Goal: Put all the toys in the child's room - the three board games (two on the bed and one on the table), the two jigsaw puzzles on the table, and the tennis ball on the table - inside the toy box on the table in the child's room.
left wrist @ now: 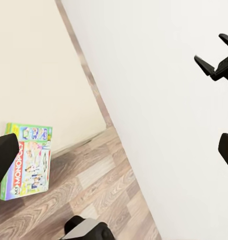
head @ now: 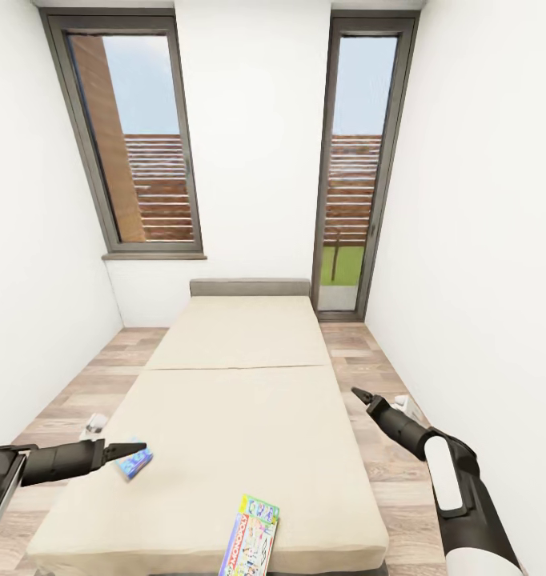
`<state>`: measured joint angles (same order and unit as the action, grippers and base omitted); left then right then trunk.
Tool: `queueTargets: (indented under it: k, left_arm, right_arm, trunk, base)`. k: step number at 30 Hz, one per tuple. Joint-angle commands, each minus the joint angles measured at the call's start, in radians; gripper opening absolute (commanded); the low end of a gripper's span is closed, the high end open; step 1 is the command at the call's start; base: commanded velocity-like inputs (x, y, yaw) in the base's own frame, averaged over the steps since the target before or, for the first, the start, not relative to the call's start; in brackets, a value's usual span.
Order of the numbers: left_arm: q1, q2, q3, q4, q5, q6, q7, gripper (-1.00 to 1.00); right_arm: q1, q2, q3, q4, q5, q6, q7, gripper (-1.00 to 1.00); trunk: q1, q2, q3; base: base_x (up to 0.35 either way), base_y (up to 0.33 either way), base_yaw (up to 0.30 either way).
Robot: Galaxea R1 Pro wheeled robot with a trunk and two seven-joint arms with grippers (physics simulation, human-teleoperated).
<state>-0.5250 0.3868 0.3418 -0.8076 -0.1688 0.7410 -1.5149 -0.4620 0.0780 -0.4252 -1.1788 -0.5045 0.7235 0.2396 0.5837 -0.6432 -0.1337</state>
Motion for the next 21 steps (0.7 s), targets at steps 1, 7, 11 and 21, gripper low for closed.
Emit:
queueTargets:
  k: [1,7,11,21]
  left_arm:
    - [-0.001,-0.003,0.007,-0.001,-0.009,0.011,-0.009,1.00]
    - [-0.001,-0.022,0.014,-0.001,-0.005,0.011,-0.009,1.00]
    - [-0.001,-0.039,0.015,-0.001,-0.005,0.011,-0.010,1.00]
    - [-0.001,-0.049,0.088,-0.001,0.005,0.138,-0.010,1.00]
  right_arm:
    - [-0.001,0.001,-0.002,-0.003,0.002,0.009,-0.003,1.00]
    - [-0.001,0.001,0.001,-0.006,0.001,0.014,-0.015,1.00]
    - [-0.001,0.001,0.007,-0.007,0.001,0.018,-0.016,1.00]
    - [-0.001,0.000,0.074,-0.008,0.002,0.017,-0.014,1.00]
  trunk:
    - [0.000,-0.002,-0.002]
    - [0.020,-0.037,-0.017]
    - [0.035,-0.065,-0.030]
    - [0.062,-0.114,-0.052]
  base:
    - [0.000,0.000,0.000]
    - [0.000,0.000,0.000]
    - [0.000,0.000,0.000]
    - [0.000,0.000,0.000]
